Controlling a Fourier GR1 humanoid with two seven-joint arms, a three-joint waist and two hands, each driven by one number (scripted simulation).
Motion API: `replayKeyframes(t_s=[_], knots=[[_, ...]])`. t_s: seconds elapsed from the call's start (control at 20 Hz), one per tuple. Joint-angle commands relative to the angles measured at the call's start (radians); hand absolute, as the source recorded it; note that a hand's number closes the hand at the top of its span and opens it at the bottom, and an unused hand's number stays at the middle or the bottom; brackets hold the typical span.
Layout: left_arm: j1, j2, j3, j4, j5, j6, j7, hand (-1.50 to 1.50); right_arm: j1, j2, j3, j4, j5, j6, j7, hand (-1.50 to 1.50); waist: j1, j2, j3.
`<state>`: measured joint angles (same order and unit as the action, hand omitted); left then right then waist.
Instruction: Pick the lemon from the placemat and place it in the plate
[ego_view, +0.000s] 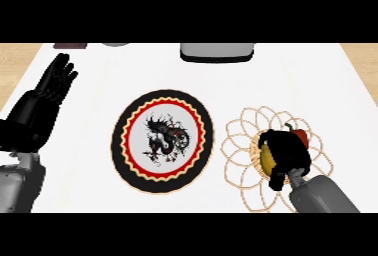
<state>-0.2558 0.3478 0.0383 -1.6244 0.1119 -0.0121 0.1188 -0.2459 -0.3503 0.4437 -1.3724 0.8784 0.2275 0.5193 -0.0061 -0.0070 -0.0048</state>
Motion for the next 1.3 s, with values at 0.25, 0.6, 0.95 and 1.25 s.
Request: replayKeyframes(t_s=[0.25,0.6,0.95,1.25], knots=[[0.068,0.025,0.062,0.000,-0.006,0.032,0.007,0.00,0.467,0.018,-0.089,-0.236,0.131,-0.283,0.380,1.50,-0.132,-0.029,0.000],[0.098,0.000,0.031,-0.067,-0.002,0.022,0.007,0.00,0.798,0.043,0.127,-0.609,0.488,-0.476,0.549,1.50,-0.063,-0.016,0.002],[0.045,0.000,0.025,-0.022,-0.001,-0.005,-0.010,0.00,0.843,0.129,0.402,-0.892,0.781,-0.462,0.549,1.50,-0.025,-0.004,0.002],[-0.001,-0.024,0.005,-0.020,-0.021,0.017,0.014,0.00,0.712,0.316,0.622,-0.925,0.954,-0.419,0.516,1.50,-0.006,0.003,0.003]])
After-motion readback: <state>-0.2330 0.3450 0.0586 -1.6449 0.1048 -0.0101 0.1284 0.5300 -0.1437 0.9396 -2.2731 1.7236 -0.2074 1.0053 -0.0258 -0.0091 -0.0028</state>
